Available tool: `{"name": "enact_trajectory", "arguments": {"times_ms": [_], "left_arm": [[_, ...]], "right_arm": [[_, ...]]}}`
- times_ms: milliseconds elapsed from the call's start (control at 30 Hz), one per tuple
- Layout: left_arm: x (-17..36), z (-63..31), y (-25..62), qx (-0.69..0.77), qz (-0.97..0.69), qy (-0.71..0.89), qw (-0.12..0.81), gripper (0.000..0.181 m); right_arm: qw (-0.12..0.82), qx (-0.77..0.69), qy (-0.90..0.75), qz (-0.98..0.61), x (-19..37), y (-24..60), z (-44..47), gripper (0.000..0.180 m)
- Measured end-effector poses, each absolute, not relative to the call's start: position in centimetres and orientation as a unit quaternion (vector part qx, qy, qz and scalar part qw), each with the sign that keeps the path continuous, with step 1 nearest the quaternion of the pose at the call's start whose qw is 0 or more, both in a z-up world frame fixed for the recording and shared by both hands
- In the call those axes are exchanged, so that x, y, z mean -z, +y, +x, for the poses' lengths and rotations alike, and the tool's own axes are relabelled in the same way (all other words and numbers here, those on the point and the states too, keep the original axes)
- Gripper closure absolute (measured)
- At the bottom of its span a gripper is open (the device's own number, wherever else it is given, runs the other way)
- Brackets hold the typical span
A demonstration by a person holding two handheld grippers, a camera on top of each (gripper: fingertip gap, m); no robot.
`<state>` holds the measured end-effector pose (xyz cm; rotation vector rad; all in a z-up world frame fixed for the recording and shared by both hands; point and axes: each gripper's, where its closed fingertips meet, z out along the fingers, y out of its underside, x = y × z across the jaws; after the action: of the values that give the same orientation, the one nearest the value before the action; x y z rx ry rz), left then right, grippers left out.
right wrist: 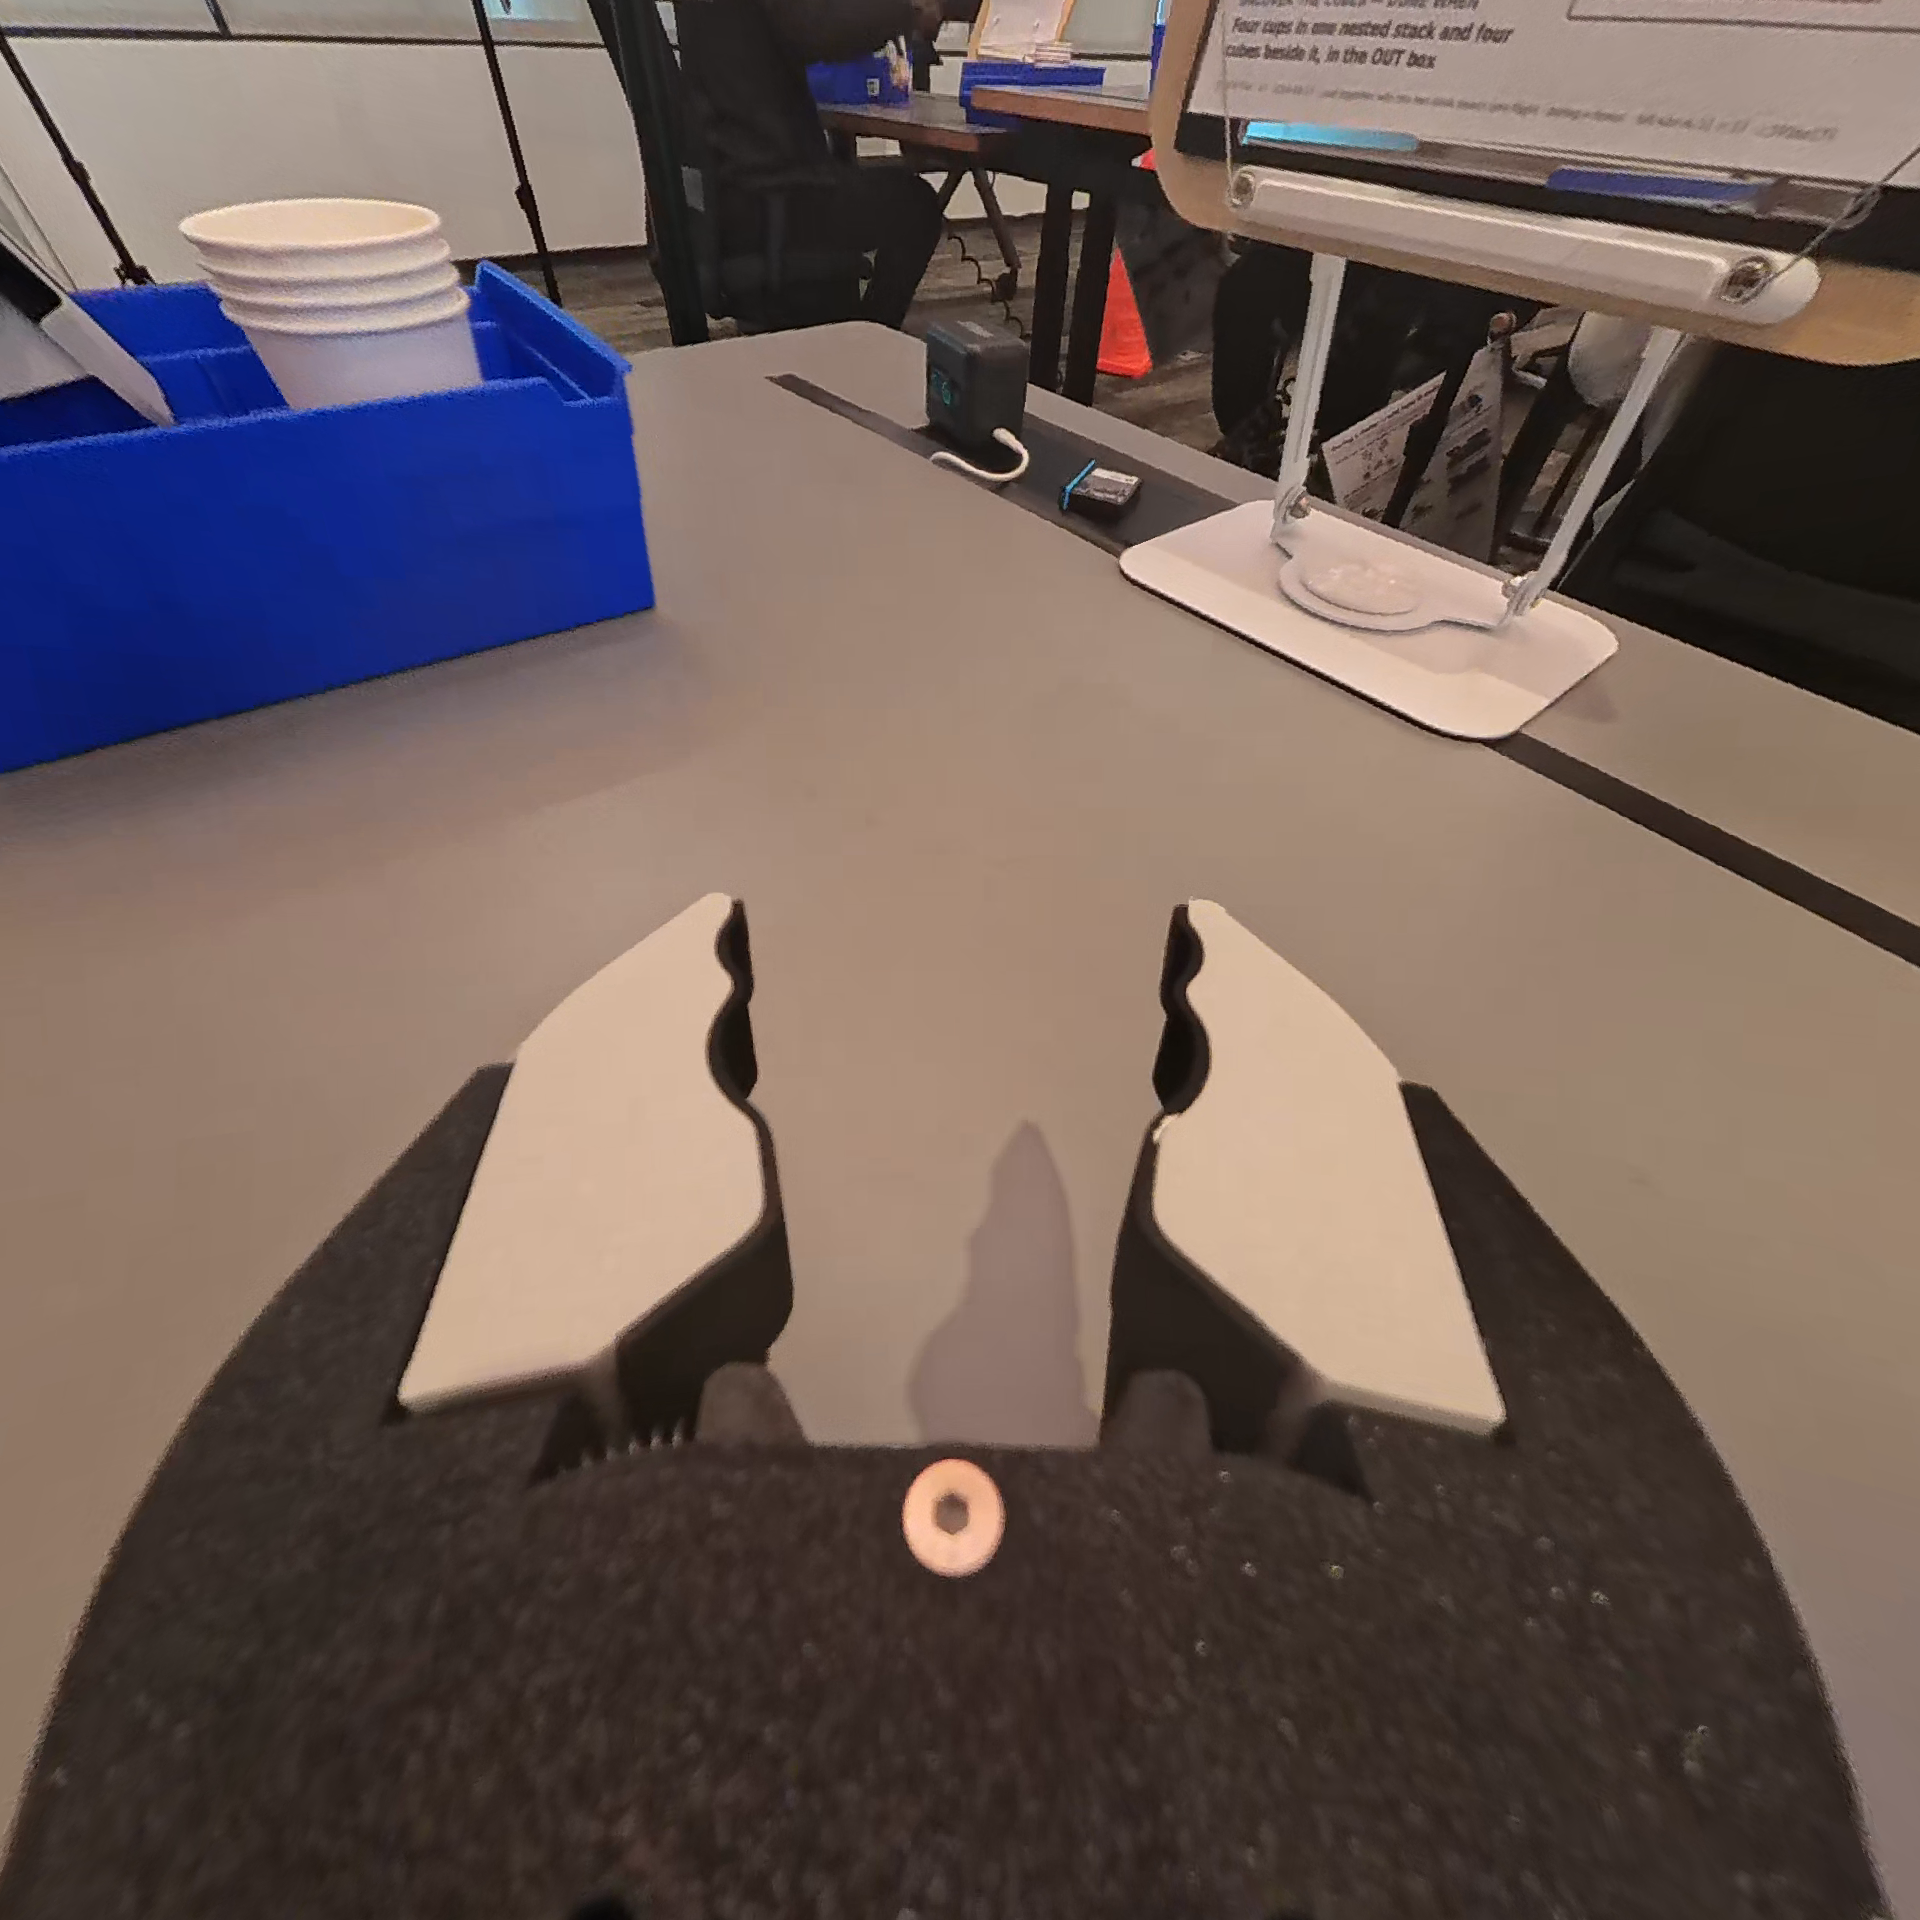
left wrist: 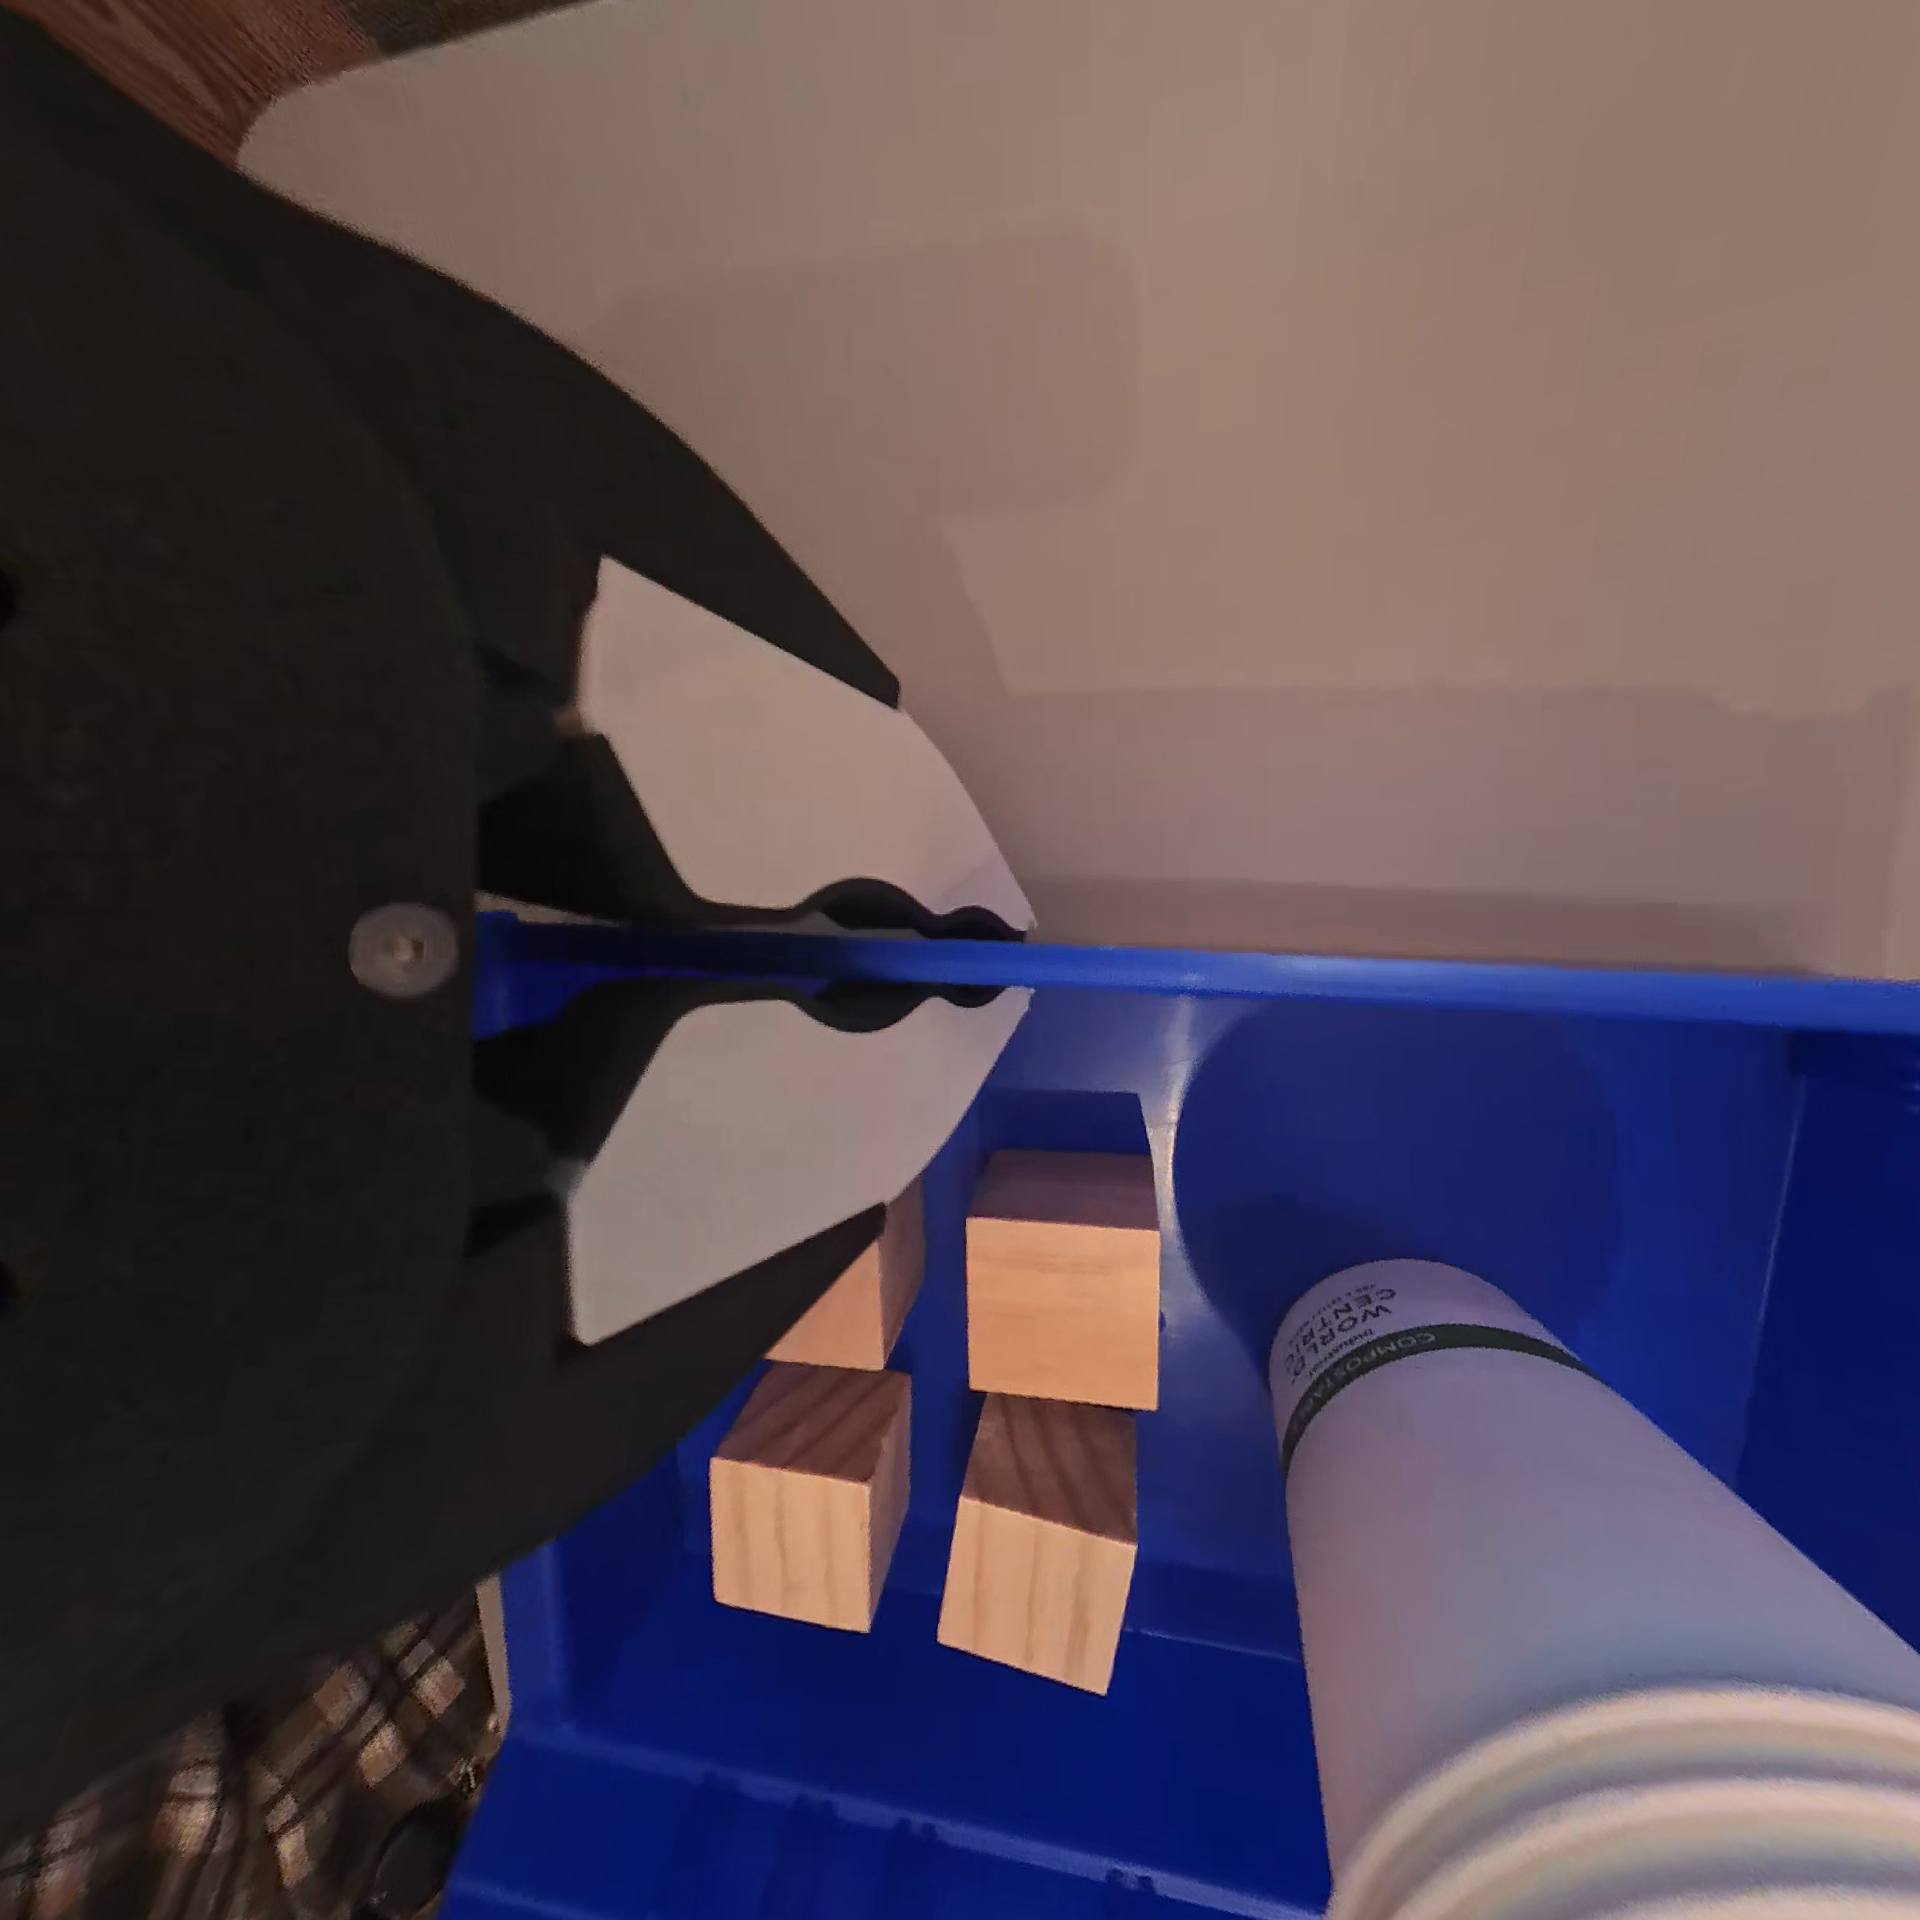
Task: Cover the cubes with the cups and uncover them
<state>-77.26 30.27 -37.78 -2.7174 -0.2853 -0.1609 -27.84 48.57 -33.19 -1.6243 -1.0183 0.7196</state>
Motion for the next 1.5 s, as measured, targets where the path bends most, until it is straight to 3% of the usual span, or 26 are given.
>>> {"name": "enact_trajectory", "arguments": {"times_ms": [667,1500], "left_arm": [[37.6,-89.2,27.2,0.041,-0.961,-0.169,0.216,0.177],[37.6,-92.4,28.6,0.033,-0.966,-0.139,0.216,0.177]], "right_arm": [[0.501,-0.295,-0.447,-0.68,34.2,48.0,-28.6,0.116],[0.485,-0.293,-0.452,-0.689,35.0,48.1,-28.5,0.12]]}}
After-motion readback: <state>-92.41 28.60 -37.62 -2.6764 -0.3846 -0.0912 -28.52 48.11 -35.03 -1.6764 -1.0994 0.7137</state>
